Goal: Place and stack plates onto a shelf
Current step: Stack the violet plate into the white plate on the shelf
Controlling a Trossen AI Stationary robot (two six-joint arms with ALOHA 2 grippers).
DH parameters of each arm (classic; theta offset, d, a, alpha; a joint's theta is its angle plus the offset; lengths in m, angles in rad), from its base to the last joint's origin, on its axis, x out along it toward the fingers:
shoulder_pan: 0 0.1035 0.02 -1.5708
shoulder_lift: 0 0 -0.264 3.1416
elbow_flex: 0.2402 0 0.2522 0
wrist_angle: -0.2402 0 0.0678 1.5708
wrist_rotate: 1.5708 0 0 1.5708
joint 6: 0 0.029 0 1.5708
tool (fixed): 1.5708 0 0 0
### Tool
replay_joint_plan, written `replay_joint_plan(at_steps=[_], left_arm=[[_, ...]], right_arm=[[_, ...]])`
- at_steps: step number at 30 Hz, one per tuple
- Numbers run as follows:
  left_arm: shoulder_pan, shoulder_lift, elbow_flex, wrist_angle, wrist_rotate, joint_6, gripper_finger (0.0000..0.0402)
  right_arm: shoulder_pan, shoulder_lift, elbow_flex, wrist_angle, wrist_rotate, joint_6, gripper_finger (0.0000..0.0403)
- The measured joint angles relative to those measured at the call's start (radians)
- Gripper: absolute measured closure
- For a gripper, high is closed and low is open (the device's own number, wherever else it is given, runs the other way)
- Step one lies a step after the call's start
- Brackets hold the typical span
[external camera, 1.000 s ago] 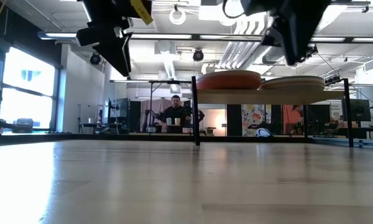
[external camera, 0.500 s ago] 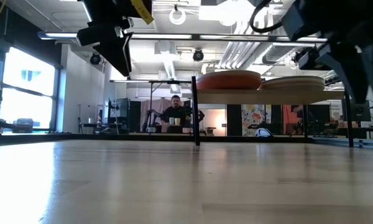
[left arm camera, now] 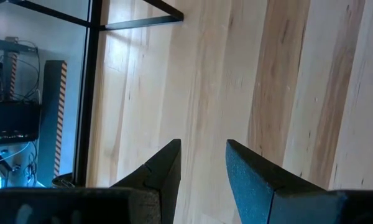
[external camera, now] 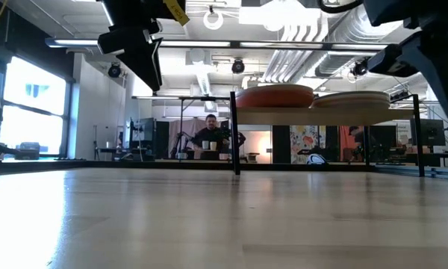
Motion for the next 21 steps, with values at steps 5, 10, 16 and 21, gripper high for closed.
replay_joint_plan(at_steps=[5,10,16,21], left_arm=[[0.0,0.0,0.0,0.0,0.0,0.0,0.0284],[0.0,0.0,0.0,0.0,0.0,0.0,0.0284],[0.0,0.0,0.0,0.0,0.0,0.0,0.0284],[0.0,0.0,0.0,-0.001,0.0,0.0,0.0284]], right_arm=[[0.006,0.0,0.0,0.036,0.013,0.0,0.0304],[0.006,0.012,0.0,0.037,0.013,0.0,0.0304],[0.006,0.069,0.0,0.069,-0.009,-0.015,0.0304],[0.006,0.094,0.0,0.084,-0.011,-0.058,0.0304]])
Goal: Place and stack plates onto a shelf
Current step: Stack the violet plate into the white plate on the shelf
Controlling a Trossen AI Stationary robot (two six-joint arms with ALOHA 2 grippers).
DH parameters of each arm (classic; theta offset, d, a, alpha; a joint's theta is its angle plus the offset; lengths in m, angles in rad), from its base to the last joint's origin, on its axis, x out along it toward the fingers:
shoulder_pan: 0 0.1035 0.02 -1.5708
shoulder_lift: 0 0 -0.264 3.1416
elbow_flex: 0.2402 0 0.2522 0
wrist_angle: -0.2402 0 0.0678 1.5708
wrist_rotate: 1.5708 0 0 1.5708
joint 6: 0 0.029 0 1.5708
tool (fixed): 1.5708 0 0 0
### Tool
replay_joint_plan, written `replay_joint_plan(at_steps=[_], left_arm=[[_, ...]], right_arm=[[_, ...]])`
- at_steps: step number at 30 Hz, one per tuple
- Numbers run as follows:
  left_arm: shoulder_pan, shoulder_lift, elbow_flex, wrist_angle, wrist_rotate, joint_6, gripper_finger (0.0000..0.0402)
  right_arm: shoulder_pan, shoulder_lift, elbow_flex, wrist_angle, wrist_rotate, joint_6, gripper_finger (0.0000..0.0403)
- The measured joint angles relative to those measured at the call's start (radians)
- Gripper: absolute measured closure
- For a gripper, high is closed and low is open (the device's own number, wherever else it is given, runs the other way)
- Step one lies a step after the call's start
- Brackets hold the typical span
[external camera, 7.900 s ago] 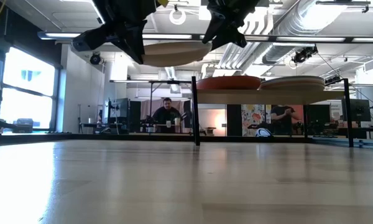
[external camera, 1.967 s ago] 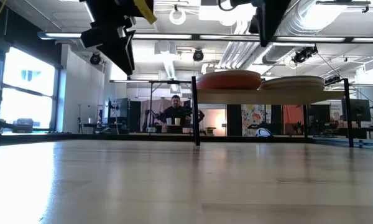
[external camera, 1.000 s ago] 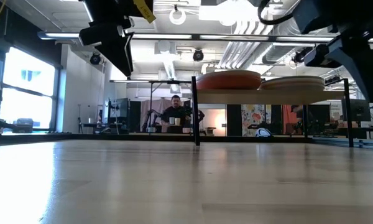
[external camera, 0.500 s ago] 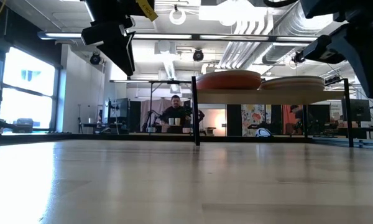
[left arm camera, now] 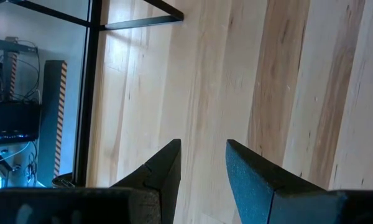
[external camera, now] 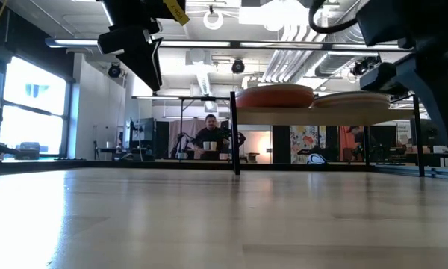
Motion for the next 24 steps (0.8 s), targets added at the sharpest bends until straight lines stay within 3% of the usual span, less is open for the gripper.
replay_joint_plan(at_steps=[5,24], left_arm=[[0.0,0.0,0.0,0.0,0.0,0.0,0.0284],[0.0,0.0,0.0,0.001,0.0,0.001,0.0284]], right_arm=[[0.0,0.047,0.0,0.0,-0.044,-0.003,0.0304],[0.006,0.11,0.0,-0.01,-0.036,-0.055,0.0313]])
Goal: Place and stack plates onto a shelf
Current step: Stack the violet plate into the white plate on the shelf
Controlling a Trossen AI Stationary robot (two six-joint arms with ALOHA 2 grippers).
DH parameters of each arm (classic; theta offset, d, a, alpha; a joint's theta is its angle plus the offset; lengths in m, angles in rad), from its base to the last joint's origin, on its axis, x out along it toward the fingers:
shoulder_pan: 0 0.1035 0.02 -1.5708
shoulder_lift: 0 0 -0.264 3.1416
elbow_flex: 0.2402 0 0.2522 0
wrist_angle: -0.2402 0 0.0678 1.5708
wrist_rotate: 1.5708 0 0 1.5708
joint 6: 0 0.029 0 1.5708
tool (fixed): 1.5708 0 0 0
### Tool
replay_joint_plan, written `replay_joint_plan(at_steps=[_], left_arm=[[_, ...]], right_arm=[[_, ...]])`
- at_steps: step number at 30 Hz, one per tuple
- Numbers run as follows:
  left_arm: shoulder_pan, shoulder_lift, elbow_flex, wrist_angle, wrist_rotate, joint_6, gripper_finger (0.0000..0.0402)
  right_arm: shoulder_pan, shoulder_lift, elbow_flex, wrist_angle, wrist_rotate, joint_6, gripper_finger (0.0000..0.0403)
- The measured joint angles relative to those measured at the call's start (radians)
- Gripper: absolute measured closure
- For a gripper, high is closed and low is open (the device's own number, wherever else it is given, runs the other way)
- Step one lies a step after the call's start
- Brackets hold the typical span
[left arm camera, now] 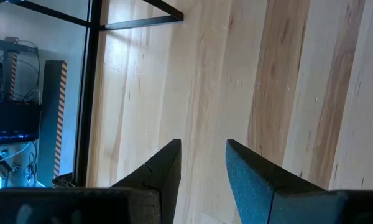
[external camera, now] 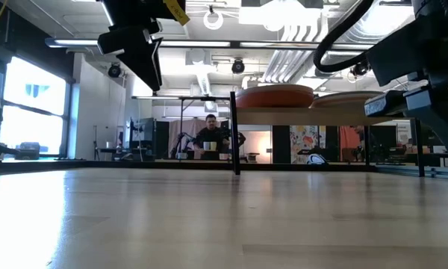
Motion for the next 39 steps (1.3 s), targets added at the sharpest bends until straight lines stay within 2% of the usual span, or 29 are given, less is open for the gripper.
replay_joint_plan(at_steps=[6,8,21,39], left_arm=[[0.0,0.0,0.0,0.0,0.0,0.0,0.0284],[0.0,0.0,0.0,0.0,0.0,0.0,0.0284],[0.0,0.0,0.0,0.0,0.0,0.001,0.0284],[0.0,0.0,0.0,0.0,0.0,0.009,0.0284]], right_arm=[[0.0,0.0,0.0,-0.008,0.004,-0.03,0.0384],[0.0,0.0,0.0,-0.015,-0.005,-0.042,0.0397],[-0.035,-0.035,0.0,-0.078,0.003,-0.016,0.0402],[-0.164,-0.306,0.0,-0.187,0.129,0.012,0.0403]])
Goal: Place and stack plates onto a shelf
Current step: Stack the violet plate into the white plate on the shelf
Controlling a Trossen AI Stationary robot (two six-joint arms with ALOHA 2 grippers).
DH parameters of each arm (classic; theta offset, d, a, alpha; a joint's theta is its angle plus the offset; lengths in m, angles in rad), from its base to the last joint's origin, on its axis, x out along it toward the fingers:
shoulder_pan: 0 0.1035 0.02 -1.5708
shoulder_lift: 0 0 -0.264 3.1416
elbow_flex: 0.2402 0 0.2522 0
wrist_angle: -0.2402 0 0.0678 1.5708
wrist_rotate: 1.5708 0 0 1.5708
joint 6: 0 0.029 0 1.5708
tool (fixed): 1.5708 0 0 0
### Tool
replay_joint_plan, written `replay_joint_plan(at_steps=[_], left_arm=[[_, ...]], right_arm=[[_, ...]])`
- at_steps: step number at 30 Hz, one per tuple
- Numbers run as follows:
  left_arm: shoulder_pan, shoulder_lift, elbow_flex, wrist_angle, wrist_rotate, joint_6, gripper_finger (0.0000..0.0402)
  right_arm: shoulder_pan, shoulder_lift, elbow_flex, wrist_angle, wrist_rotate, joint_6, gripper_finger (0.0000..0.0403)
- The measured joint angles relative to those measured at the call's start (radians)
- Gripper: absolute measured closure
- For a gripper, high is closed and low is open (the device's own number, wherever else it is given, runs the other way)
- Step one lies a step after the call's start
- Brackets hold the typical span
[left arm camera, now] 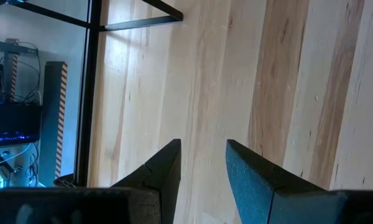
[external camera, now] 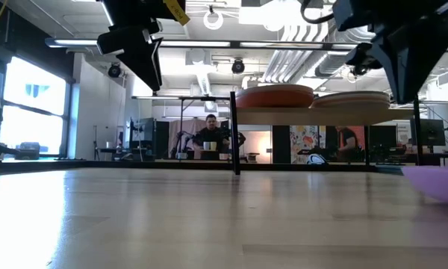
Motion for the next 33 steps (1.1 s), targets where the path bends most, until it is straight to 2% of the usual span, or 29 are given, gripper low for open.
replay_joint_plan(at_steps=[7,16,22,33], left_arm=[[0.0,0.0,0.0,0.0,0.0,0.0,0.0284],[0.0,0.0,0.0,0.002,0.0,-0.001,0.0284],[0.0,0.0,0.0,0.002,0.003,-0.001,0.0284],[0.0,0.0,0.0,0.002,0.003,-0.001,0.0284]], right_arm=[[-0.017,-0.004,0.0,0.013,-0.049,0.056,0.0403],[-0.009,0.104,0.0,0.034,-0.052,0.061,0.0402],[-0.009,0.168,0.0,0.076,-0.098,0.068,0.0402],[-0.009,0.175,0.0,0.09,-0.105,0.122,0.0399]])
